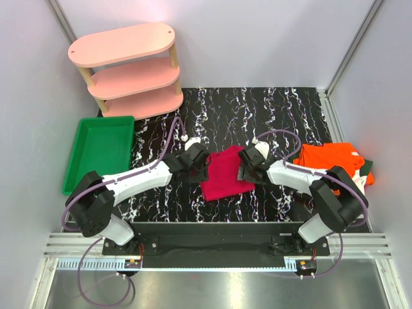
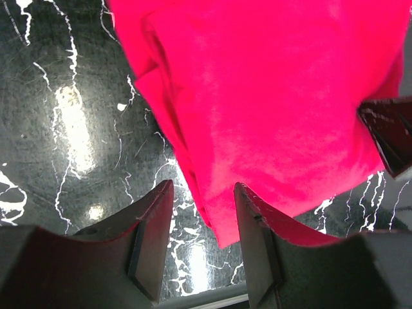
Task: Fold and stack the t-shirts
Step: Smooth out wrinkles on the folded tshirt
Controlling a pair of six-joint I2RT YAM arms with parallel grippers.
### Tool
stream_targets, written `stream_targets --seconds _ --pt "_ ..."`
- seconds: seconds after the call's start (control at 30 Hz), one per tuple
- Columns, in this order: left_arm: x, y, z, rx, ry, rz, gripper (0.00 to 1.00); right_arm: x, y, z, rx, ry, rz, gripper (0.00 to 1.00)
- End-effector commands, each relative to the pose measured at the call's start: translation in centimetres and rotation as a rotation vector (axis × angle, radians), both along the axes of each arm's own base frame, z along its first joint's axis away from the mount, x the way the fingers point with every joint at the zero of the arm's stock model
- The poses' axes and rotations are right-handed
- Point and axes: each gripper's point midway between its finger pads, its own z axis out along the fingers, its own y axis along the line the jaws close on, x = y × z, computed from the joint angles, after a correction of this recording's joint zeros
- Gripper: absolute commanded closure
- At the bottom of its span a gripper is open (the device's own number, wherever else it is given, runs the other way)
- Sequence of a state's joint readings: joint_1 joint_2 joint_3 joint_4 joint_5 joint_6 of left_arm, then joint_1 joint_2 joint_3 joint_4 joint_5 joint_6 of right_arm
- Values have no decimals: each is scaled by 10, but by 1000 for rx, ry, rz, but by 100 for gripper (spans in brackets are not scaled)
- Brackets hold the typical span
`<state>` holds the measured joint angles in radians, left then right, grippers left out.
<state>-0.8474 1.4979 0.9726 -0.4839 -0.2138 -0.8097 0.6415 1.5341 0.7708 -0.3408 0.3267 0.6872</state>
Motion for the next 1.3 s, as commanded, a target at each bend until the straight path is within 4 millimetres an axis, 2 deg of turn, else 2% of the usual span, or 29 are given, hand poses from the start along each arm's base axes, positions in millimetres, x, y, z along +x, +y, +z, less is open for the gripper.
stream_targets --seconds 0.0,0.17,0.23,0.5,0.53,0.6,0.63,0.73,0.8,0.83,0.9,0.93,0.97,1.03,1.07,1.1,1.13,1.27 --pt "5 1 17 -29 -52 30 52 -30 11 -41 57 187 -24 27" --pt "5 4 19 -19 -57 31 52 -41 16 -56 96 242 -33 33" --pt "5 5 19 -10 -59 32 52 -44 17 -58 107 253 -44 39" --pt "10 -1 14 8 -49 17 52 -60 18 -63 150 305 -67 78" --pt "10 -2 13 9 -44 17 53 -62 17 -64 147 306 -70 86" --pt "10 -2 10 14 -38 15 53 -62 15 -62 151 299 -79 97" --pt "10 -2 9 15 -35 16 53 -63 14 -61 150 299 -81 100" --pt "8 -3 7 13 -25 16 53 -64 12 -56 155 285 -84 100" --pt "7 -2 6 13 -21 18 53 -59 10 -45 152 239 -77 100" --pt "6 -2 5 11 -20 16 53 -56 2 -40 119 213 -85 100" --pt "4 -1 5 13 -20 16 53 -40 0 -14 104 123 -63 100" --pt "3 0 5 11 -20 17 53 -34 -10 -5 54 83 -72 100" --pt "2 0 5 10 -20 16 54 -20 -6 17 66 16 -64 100" --pt "1 1 7 6 -23 18 54 -9 -16 39 -4 -46 -44 100" --pt "-1 2 7 6 -23 17 54 4 -11 60 5 -97 -40 100" --pt "-1 2 8 3 -27 16 54 9 -13 69 -20 -114 -25 100" --pt "-2 3 9 -1 -28 19 54 19 -12 87 -28 -155 -31 100" --pt "-7 6 13 -15 -32 21 54 36 -14 118 -65 -217 -38 100"
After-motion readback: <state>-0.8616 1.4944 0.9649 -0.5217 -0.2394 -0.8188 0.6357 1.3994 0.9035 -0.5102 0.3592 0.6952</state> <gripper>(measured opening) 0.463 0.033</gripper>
